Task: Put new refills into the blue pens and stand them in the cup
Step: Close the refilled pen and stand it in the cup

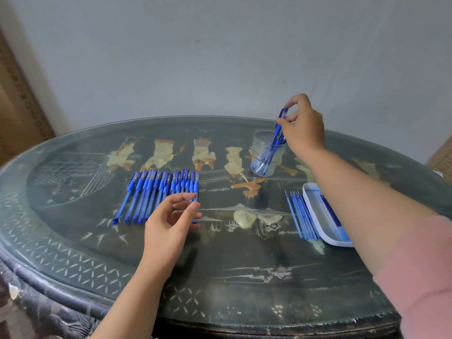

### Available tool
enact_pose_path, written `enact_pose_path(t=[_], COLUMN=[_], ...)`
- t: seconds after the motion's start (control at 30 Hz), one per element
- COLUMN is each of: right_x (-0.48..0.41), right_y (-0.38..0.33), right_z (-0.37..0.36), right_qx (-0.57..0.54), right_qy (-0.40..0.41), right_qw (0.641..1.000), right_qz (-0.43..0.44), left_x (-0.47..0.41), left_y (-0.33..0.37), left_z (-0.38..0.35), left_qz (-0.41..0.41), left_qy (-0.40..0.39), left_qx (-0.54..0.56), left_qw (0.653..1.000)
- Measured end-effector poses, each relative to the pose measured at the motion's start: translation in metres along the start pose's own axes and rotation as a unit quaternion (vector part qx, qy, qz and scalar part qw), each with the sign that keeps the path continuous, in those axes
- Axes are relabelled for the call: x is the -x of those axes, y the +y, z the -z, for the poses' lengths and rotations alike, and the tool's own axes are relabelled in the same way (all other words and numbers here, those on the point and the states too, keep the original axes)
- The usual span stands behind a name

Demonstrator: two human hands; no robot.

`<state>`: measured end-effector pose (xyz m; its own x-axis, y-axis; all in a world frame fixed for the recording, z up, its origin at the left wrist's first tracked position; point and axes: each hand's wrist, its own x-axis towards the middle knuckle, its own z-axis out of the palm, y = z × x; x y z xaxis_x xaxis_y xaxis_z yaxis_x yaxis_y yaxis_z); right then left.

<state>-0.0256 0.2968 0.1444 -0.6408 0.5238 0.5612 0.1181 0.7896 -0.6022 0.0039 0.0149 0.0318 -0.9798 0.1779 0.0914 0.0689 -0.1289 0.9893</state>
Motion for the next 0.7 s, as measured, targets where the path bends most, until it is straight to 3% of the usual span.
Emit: enact_pose_path(t=[0.27, 0.53, 0.7], right_x=[-0.006, 0.000, 0.025], right_y=[0.022, 0.024, 0.002], right_z=[-0.007, -0.007, -0.008], right_qx=[0.134, 0.141, 0.119], right_qy=[-0.044, -0.055, 0.023], right_qw=[0.990, 0.988, 0.991], right_qz=[0.019, 0.023, 0.063], left_x=[-0.001, 0.000, 0.000], left_y=[0.000, 0.000, 0.003], left_z=[0.001, 0.002, 0.001], left_qz=[0.000, 0.001, 0.001], left_qy=[0.000, 0.000, 0.007], left_qx=[-0.004, 0.000, 0.020], left_qw=[1.000, 1.000, 1.000])
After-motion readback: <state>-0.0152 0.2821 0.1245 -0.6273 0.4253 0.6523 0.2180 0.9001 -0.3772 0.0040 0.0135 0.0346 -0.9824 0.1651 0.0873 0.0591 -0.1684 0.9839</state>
